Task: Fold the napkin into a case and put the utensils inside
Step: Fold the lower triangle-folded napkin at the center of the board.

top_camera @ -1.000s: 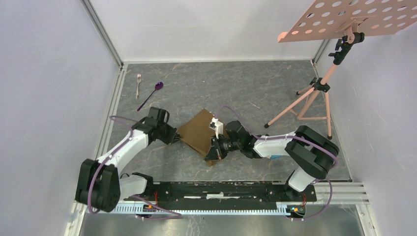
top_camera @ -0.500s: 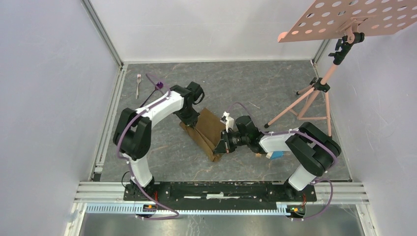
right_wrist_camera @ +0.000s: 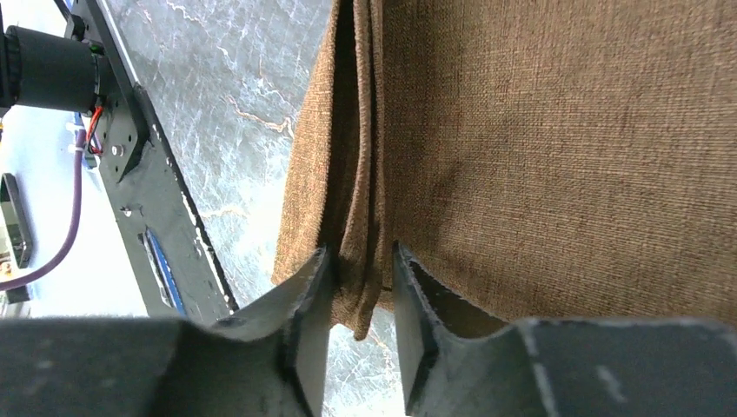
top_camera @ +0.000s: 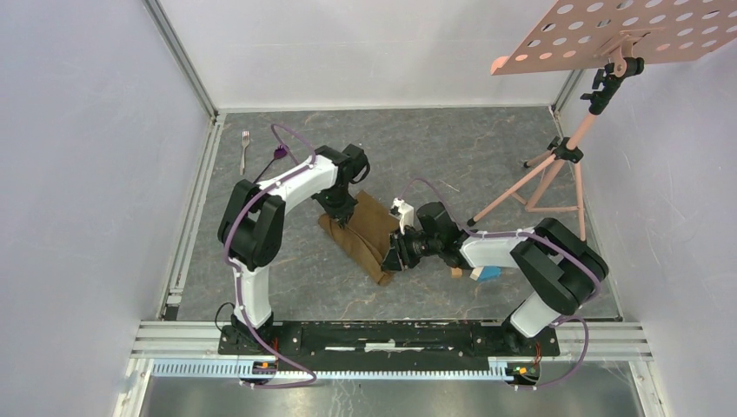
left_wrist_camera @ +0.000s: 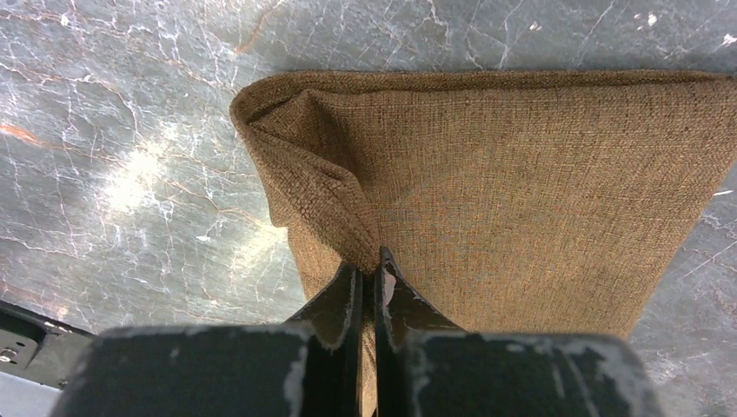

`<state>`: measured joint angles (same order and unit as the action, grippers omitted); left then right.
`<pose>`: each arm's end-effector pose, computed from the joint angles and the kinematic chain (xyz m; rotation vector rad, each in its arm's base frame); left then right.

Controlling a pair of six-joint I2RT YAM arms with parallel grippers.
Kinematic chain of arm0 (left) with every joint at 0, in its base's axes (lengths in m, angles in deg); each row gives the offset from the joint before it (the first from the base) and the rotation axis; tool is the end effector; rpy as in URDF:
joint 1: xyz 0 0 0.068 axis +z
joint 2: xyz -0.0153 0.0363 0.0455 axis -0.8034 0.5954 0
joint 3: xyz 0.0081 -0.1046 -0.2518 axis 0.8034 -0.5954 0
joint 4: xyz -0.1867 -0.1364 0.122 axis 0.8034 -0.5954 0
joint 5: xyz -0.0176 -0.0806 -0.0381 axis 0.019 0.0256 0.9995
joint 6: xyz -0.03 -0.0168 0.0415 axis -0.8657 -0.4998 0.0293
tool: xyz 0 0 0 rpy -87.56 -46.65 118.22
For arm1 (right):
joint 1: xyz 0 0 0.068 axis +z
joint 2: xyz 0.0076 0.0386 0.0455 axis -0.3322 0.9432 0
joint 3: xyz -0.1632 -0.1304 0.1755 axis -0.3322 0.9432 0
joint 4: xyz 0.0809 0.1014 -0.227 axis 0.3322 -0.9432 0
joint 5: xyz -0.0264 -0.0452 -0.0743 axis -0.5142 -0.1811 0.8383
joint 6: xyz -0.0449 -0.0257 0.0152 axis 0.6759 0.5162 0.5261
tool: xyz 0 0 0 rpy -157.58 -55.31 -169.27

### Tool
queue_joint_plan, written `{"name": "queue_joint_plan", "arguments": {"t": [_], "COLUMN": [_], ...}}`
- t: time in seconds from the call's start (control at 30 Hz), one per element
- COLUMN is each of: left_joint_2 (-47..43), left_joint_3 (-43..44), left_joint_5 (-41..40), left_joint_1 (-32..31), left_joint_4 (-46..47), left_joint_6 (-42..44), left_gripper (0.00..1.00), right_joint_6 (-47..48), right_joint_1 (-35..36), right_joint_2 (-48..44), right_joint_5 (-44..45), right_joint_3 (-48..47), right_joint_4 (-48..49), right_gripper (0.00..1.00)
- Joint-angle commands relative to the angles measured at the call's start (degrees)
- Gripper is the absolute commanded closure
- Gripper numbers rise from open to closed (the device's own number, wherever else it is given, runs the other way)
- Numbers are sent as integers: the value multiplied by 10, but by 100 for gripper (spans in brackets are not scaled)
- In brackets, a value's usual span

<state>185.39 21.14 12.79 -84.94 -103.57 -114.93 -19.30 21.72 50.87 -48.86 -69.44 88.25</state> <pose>0.3180 -0.1870 0.1903 -1.0433 2.7989 0.1648 0.2035 0.2039 0.1303 -0.6911 2.3546 1.2291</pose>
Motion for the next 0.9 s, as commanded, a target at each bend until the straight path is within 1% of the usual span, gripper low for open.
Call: {"name": "queue_joint_plan", "arguments": {"t": [0.0,0.1,0.13,0.23,0.3,0.47,0.63,0.73,0.87], "left_joint_2": [-4,-3,-2,0,-1,-6,-9,-10,-14], "left_joint_3": [23,26,25,26,26,26,22,22,17], "left_joint_5": [-32,-31,-29,-21,-21,-16,-15,-13,3], "left_joint_1": [7,10,11,13,16,21,29,33,37], "left_joint_4": [-6,-7,-7,-6,-6,-4,-3,-3,5], "left_joint_6": [-4,-3,-2,-2,-3,-6,-7,-2,5], "left_gripper": [98,98,98,98,98,98,98,98,98], "right_joint_6": [39,43,43,41,43,58,66,75,89], "right_joint_1": [0,1,1,2,5,34,59,65,66], "right_joint_2": [-44,-65,-68,-72,-64,-42,-40,-38,-38], "right_joint_5": [27,43,44,53,55,89,132,137,110], "right_joint_3": [-5,6,9,12,5,-13,-17,-28,-29], "right_joint_4": [8,24,31,46,45,41,32,19,26], "right_gripper": [58,42,38,31,28,22,21,20,19]}}
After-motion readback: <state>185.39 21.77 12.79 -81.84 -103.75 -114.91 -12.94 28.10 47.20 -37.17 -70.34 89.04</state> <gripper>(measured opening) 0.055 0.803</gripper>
